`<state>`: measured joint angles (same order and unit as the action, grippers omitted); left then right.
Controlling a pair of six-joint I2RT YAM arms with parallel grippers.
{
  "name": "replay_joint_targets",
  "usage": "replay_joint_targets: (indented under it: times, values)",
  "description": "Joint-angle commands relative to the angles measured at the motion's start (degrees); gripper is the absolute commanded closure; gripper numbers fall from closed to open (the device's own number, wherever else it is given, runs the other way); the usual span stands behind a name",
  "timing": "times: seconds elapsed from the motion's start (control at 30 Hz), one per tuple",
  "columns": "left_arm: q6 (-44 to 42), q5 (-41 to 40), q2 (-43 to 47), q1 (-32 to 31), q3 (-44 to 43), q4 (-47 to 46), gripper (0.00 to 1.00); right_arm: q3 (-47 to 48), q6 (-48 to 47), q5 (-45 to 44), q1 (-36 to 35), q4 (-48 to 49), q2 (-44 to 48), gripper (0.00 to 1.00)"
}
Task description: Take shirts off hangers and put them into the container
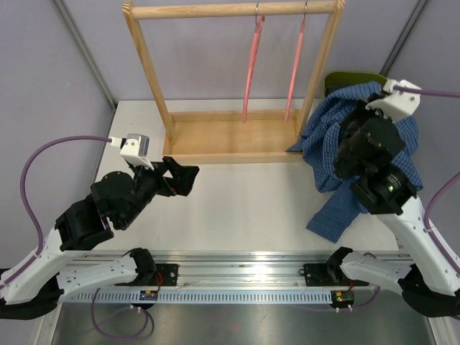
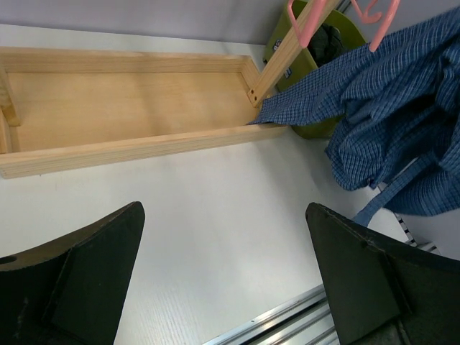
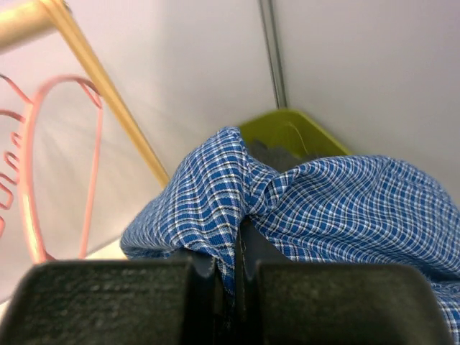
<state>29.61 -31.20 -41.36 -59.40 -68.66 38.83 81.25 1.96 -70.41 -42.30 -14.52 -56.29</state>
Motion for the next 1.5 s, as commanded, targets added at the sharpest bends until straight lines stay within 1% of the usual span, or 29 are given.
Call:
replay_joint_targets:
  times: [0.0, 0.03, 0.07, 0.1, 0.13, 0.17, 0.23, 0.27, 0.3, 0.33, 0.37, 0.4, 0.43, 0.47, 0.57, 0.67, 0.73, 0.77, 0.83, 0.87, 0.93, 0.97, 1.0, 1.07, 1.23, 1.27, 1.37, 1.4, 1.47]
  values:
    - [-0.07, 1.58, 0.05, -0.02, -1.82, -3.76, 0.01, 9.32, -13.2, 7.91, 3.97, 8.82, -6.8, 1.0]
    - [-0.07, 1.49, 0.14, -0.02, -1.91, -3.85, 0.01, 11.19, -13.47, 10.79, 5.29, 8.03, -9.42, 1.0]
    - [-0.25, 1.41, 0.23, -0.02, -1.91, -3.85, 0.01, 15.3, -12.6, 12.74, 9.22, 6.45, -10.67, 1.0]
    - [-0.51, 1.23, 0.49, -0.02, -2.09, -3.85, 0.01, 17.69, -11.29, 14.58, 11.35, 2.26, -12.07, 1.0]
    - [-0.6, 1.23, 0.58, -0.02, -2.09, -3.85, 0.01, 20.15, -8.49, 18.34, 13.45, 0.04, -14.78, 1.0]
    - [-0.6, 1.06, 0.67, -0.02, -2.0, -3.76, 0.01, 24.61, -7.59, 19.95, 17.57, -1.98, -16.38, 1.0]
    - [-1.04, 1.23, 1.02, -0.02, -2.0, -4.02, 0.01, 28.15, -7.32, 22.06, 20.67, -4.45, -20.58, 1.0]
    - [-1.3, 1.06, 1.02, -0.02, -2.09, -3.85, 0.01, 31.48, -6.62, 24.16, 23.73, -6.29, -23.13, 1.0]
    - [-1.39, 1.05, 1.11, -0.02, -2.18, -3.85, 0.01, 33.08, -6.53, 24.18, 25.5, -6.74, -23.16, 1.0]
    - [-1.39, 0.79, 1.11, -0.02, -2.26, -3.67, 0.01, 34.4, -6.7, 25.14, 26.91, -6.66, -25.51, 1.0]
    - [-1.48, 0.53, 1.37, -0.02, -2.44, -3.5, 0.01, 37.63, -6.79, 25.5, 28.49, -6.83, -26.84, 1.0]
    - [-1.57, 0.44, 1.37, -0.02, -2.61, -3.24, 0.01, 39.75, -6.44, 26.46, 32.25, -8.4, -28.42, 1.0]
    - [-1.74, 0.18, 1.46, -0.02, -2.79, -2.8, 0.01, 41.95, -6.09, 28.12, 33.59, -9.02, -31.65, 1.0]
    - [-1.74, -0.17, 1.46, -0.02, -2.97, -2.62, 0.01, 46.58, -6.26, 28.31, 34.99, -9.64, -33.51, 1.0]
    - [-1.92, -0.61, 1.64, -0.02, -3.58, -1.92, 0.01, 54.77, -6.88, 29.54, 39.31, -11.05, -40.46, 1.0]
    - [-2.09, -0.96, 1.38, -0.02, -4.11, -1.3, 0.01, 59.18, -6.18, 31.38, 43.69, -8.08, -45.21, 1.0]
    - [-2.01, -1.14, 1.02, -0.02, -5.07, -0.16, 0.01, 61.29, -6.08, 34.53, 45.02, -4.38, -48.62, 1.0]
    - [-2.09, -1.58, 1.02, -0.02, -5.34, 0.28, 0.01, 65.05, -6.35, 35.07, 45.81, -3.5, -50.13, 1.0]
    - [-2.1, -1.93, 0.94, -0.02, -5.69, 1.07, 0.01, 69.46, -6.97, 37.09, 46.52, -1.39, -54.95, 1.0]
    - [-2.01, -2.2, 1.02, -0.02, -5.69, 1.07, 0.01, 72.7, -7.23, 37.97, 47.22, 1.4, -56.28, 1.0]
    - [-2.01, -2.11, 0.76, -0.02, -5.52, 0.81, 0.01, 73.61, -7.67, 40.78, 47.75, 5.97, -58.23, 1.0]
    - [-1.92, -2.11, 0.67, -0.02, -5.52, 0.72, 0.01, 72.3, -7.67, 42.1, 48.28, 8.78, -58.32, 1.0]
    - [-1.92, -2.2, 0.32, -0.02, -5.43, 0.81, 0.01, 71.33, -7.15, 43.42, 48.63, 15.95, -58.14, 1.0]
    - [-1.83, -2.37, -0.56, -0.02, -5.6, 0.81, 0.01, 71.67, -5.74, 45.88, 49.24, 22.57, -58.75, 1.0]
    - [-2.01, -2.64, -2.49, -0.02, -5.78, 0.55, 0.01, 74.48, -5.21, 50.45, 49.51, 35.16, -60.86, 1.0]
    - [-2.01, -2.64, -2.84, -0.02, -5.87, 0.29, 0.01, 76.32, -3.73, 51.16, 49.86, 37.01, -61.56, 1.0]
    - [-2.27, -2.64, -3.89, -0.02, -5.87, -0.24, 0.01, 76.78, 1.72, 51.95, 51.0, 36.15, -62.1, 1.0]
    - [-2.36, -2.72, -4.07, -0.02, -5.95, -0.59, 0.01, 76.08, 5.13, 52.56, 51.44, 35.62, -61.92, 1.0]
    - [-2.53, -2.55, -4.6, -0.02, -5.87, -0.95, 0.01, 72.39, 6.91, 52.83, 51.62, 33.96, -61.66, 1.0]
